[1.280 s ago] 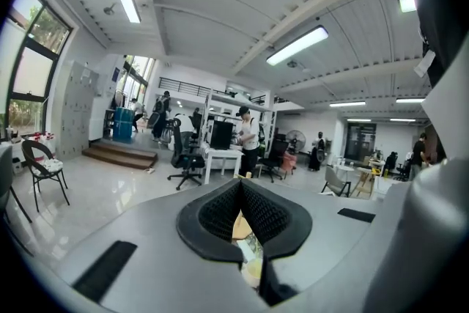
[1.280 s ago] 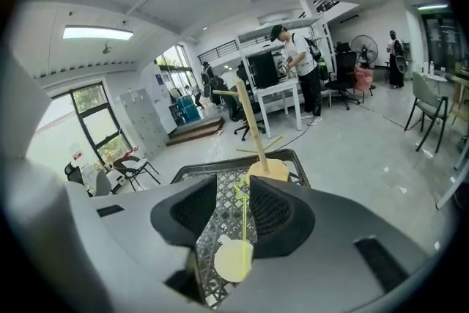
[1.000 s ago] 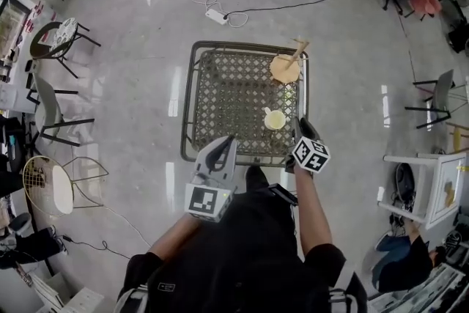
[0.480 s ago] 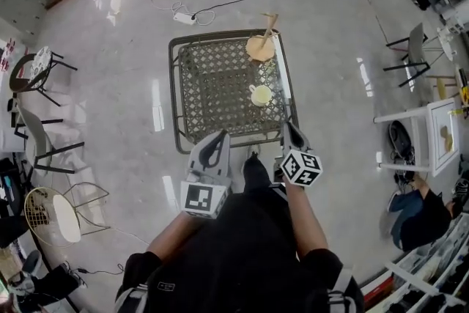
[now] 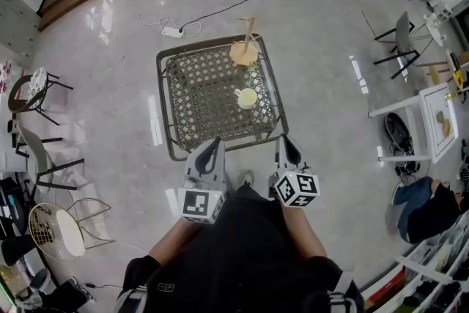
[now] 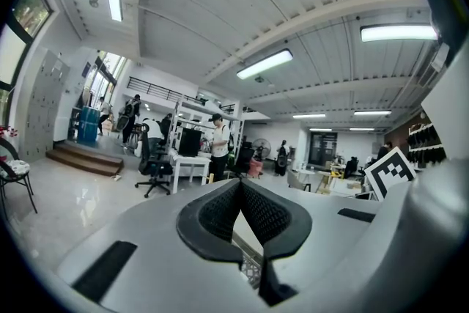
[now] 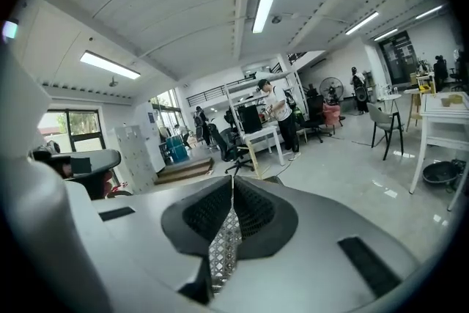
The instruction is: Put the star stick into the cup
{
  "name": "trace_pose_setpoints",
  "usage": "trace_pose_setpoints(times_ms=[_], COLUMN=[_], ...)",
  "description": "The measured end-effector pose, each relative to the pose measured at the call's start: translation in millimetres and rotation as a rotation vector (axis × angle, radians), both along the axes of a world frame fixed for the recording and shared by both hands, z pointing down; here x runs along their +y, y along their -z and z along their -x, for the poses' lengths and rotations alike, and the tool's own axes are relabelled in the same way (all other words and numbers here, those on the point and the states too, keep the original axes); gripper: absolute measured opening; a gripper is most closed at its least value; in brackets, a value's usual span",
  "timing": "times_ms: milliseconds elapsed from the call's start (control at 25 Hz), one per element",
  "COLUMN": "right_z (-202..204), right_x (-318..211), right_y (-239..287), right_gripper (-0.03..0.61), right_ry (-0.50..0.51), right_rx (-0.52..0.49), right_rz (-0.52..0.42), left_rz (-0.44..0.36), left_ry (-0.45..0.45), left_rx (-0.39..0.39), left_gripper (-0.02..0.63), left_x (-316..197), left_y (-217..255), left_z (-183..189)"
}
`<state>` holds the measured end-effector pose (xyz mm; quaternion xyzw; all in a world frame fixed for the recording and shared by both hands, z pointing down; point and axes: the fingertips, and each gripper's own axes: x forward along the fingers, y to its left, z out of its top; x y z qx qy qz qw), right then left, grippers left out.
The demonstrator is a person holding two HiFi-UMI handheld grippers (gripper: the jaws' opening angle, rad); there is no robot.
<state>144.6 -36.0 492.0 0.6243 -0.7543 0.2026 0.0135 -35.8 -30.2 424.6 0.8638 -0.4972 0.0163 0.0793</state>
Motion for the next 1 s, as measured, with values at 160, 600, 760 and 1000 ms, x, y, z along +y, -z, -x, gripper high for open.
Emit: trace_pose_setpoints(times_ms=[160, 600, 760, 1000], right_z=[-14, -30, -25, -22], right_x=[12, 36, 36, 35], right_y=[12, 15, 15, 13], right_gripper=[0.017, 0.012, 0.011, 0.011], right_ry=[0.004, 0.056, 0.070, 0.066], right_rx=[-0.015, 0.008, -0.001, -0.006], right_rz=[-0.015, -0.021, -0.016, -0.016], left_rz=[-0.001, 0.002, 0.009, 0.015], left_ry=[0.011, 0.030, 0.037, 0.035], left_rx=[0.011, -0.023, -0.026, -0.033], left_gripper=[0.017, 0.017, 0.017, 0.017], left_x=[3, 8, 10, 10], left_y=[3, 0, -1, -5], left_z=[-19, -44, -44, -42])
